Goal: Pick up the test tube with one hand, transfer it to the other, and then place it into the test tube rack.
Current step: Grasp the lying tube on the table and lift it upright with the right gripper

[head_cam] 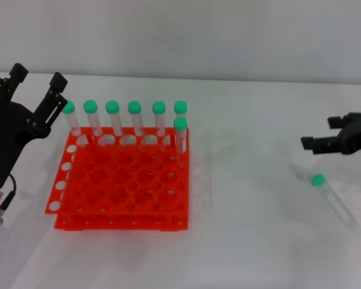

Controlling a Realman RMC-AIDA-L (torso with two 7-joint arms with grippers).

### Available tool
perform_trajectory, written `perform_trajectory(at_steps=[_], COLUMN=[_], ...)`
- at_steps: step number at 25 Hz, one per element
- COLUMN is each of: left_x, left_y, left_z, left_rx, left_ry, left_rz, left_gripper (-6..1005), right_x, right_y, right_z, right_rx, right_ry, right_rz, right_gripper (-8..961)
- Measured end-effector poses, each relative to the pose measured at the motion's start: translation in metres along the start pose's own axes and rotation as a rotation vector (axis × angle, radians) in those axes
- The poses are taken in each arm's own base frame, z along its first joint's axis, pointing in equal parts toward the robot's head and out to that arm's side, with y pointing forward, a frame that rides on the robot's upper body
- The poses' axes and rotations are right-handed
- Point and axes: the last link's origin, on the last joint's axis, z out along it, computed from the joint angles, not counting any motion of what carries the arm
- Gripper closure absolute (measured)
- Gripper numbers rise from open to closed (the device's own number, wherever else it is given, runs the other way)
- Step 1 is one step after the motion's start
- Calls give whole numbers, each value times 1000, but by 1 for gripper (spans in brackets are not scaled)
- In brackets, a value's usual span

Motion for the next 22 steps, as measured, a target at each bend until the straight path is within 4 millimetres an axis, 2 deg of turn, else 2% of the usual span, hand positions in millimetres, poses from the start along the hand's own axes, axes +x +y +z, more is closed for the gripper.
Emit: perform_trajectory(at_steps=[5, 11, 16, 17, 22], left_x=[1, 1, 1, 1, -2], left_y=[-2, -3, -2, -2, 0], left_z=[-1, -2, 2, 3, 6], left_rx=[14, 18, 13, 12, -1], left_ry=[5, 7, 7, 6, -11], left_rz=[12, 19, 42, 50, 73], left_gripper=[199, 199, 199, 199, 200], right_x=[-27, -35, -29, -20, -9], right_y=[11, 26, 27, 24, 27], right_z=[2, 3, 9, 15, 27], right_rx=[115, 202, 211, 217, 202], right_ry=[154, 332, 449, 520, 595], right_rz=[-26, -43, 5, 33, 44], right_gripper=[83, 84, 111, 116, 116])
